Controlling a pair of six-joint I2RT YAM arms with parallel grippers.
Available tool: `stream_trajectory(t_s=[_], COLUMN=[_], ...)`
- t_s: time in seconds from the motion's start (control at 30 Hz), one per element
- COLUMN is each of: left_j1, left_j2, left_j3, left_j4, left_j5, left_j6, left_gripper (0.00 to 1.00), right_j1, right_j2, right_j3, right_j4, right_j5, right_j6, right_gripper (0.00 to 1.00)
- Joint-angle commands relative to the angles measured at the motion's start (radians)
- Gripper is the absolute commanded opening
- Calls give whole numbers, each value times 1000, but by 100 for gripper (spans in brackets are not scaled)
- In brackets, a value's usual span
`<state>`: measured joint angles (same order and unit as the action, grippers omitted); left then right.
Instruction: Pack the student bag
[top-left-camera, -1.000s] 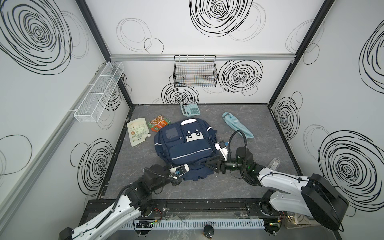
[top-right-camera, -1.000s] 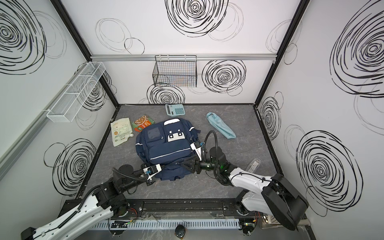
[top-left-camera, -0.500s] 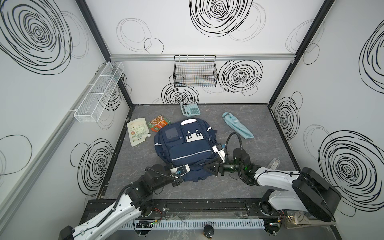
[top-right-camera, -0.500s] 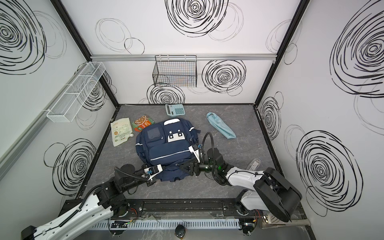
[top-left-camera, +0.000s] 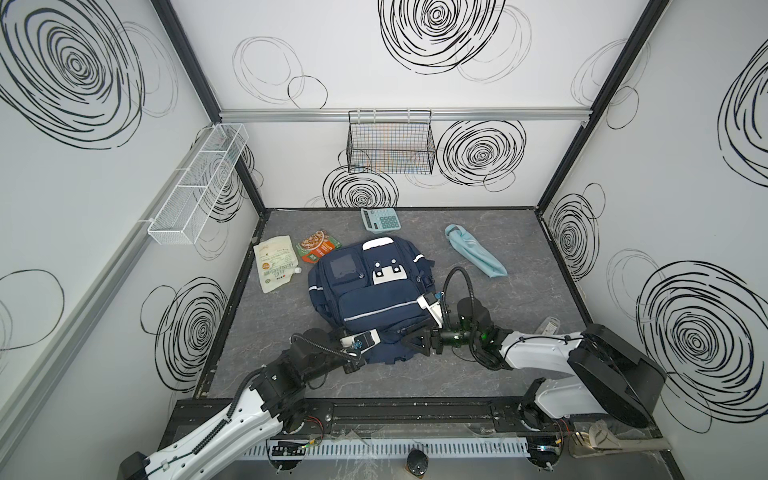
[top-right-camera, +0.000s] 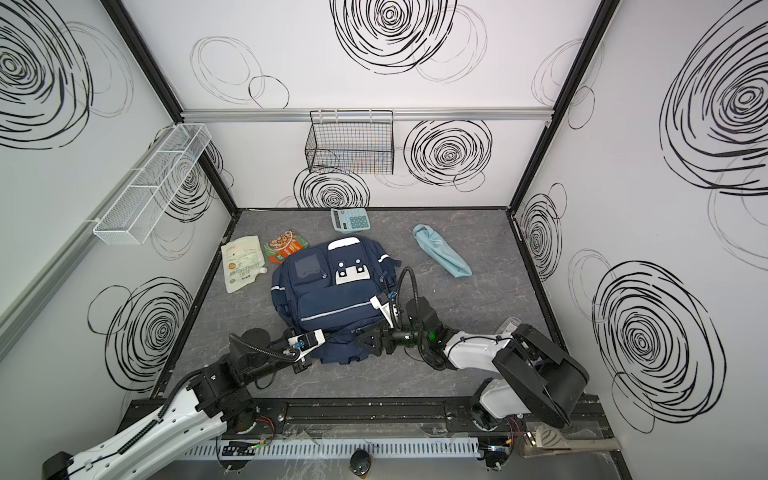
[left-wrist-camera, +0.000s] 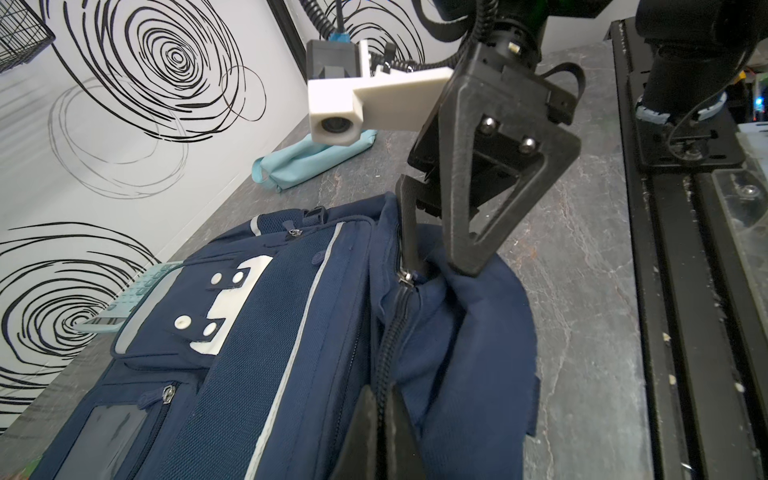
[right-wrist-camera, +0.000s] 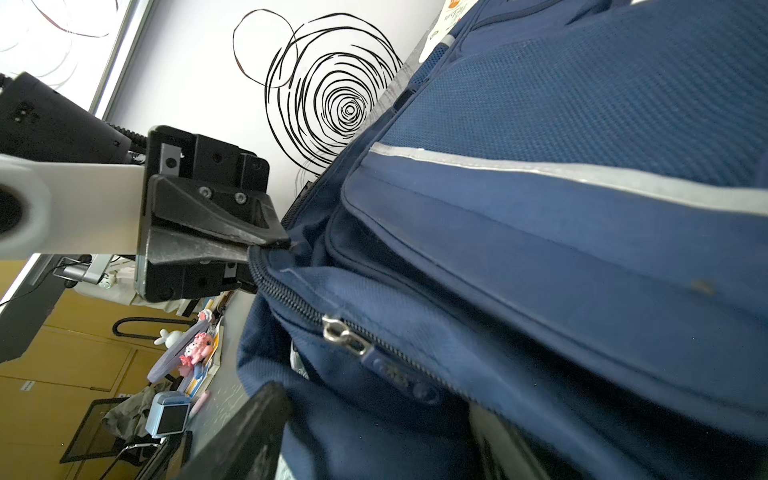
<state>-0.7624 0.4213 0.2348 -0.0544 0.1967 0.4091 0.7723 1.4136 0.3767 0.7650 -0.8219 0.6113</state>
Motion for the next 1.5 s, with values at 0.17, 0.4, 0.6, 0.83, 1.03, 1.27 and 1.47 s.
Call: stream_trajectory(t_s=[0.17, 0.4, 0.6, 0.83, 1.03, 1.27, 1.47], left_j1=[2, 2, 2, 2, 2, 3, 2], left_j2=[-26, -28, -26, -28, -32, -25, -27], left_j3=[14, 13, 13, 11, 12, 12, 11], left_j4=[156, 159, 159, 156, 156, 158, 157], left_j5=[24, 27, 27, 25, 25, 26, 21], left_j6=[-22, -22, -24, -26, -25, -28, -29], left_gripper=[0, 0, 0, 0, 0, 0, 0], right_j1=[5, 7, 6, -12, -27, -27, -27], right_j2=[60, -19, -31, -49, -117, -112, -78], right_j3=[76, 53, 55, 50, 14, 26, 42], right_j4=[148, 164, 152, 186, 171, 197, 230], right_j5=[-63, -98, -111, -78, -43, -97, -112], right_j6=[34, 37, 33, 76, 78, 86, 106], right_gripper=[64, 46, 38, 41, 48, 46, 40])
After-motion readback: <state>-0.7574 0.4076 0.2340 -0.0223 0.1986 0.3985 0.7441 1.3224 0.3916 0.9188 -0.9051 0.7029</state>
